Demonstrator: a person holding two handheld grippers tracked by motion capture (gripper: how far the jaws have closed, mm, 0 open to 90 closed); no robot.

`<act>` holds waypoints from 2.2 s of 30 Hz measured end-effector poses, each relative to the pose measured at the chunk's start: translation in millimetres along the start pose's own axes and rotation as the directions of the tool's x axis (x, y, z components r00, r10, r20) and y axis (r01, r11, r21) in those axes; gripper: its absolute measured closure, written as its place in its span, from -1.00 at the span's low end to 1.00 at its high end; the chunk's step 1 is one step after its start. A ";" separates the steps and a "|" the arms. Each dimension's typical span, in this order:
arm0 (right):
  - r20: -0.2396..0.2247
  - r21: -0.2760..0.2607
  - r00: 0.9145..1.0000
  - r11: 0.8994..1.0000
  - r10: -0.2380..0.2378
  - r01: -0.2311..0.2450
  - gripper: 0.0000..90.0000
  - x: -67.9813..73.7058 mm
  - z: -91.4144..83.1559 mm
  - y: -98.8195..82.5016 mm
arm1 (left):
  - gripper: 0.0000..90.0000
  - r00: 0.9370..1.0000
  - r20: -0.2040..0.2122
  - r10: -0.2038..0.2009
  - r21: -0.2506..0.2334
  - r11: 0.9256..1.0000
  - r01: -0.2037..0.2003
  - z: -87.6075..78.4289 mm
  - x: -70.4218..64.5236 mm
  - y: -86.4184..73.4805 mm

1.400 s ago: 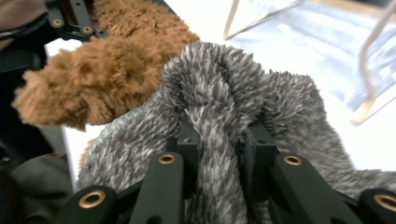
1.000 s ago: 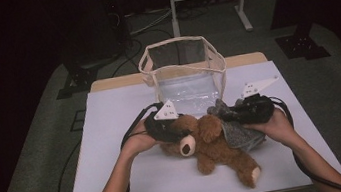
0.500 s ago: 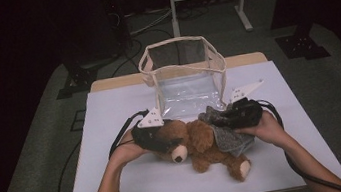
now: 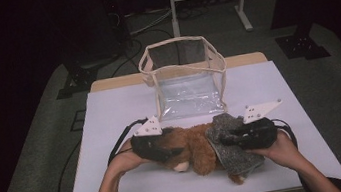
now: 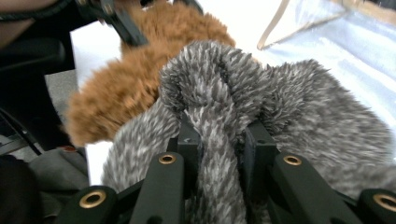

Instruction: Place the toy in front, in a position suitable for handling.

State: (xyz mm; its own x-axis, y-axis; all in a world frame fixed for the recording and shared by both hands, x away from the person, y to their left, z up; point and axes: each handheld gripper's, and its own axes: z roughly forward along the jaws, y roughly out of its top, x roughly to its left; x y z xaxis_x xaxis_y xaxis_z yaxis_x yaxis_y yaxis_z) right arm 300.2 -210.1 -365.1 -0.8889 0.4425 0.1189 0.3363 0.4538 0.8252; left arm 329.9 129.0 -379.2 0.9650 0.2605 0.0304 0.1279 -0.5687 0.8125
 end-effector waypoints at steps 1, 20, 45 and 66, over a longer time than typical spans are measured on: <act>0.003 0.005 1.000 1.000 -0.009 0.009 0.60 0.8 -4.2 6.1 | -0.27 1.000 0.002 0.003 0.000 1.000 -0.003 -0.2 -1.5 -0.7; -0.007 -0.009 1.000 1.000 -0.003 0.003 0.60 -12.1 31.0 8.7 | -0.78 0.999 0.034 -0.003 -0.007 1.000 0.003 -5.8 -7.2 0.0; 0.014 -0.030 0.999 0.999 0.029 -0.029 0.59 -21.2 28.6 -0.3 | -0.84 0.997 -0.077 -0.011 0.117 0.993 0.020 28.8 -2.3 -0.6; 0.055 -0.030 0.997 0.998 0.058 -0.057 0.59 -61.8 21.6 36.8 | -0.39 0.951 -0.300 0.072 0.033 0.997 -0.065 8.4 25.3 20.9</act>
State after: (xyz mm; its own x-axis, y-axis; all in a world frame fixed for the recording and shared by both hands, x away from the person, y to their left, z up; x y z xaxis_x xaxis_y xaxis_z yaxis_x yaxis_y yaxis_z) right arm 374.2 -204.0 -353.9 -0.8494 0.5098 0.1366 0.3767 0.4044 0.8334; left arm 358.8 117.2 -366.3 0.8586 0.4409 0.2615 0.0726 -0.6095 0.7894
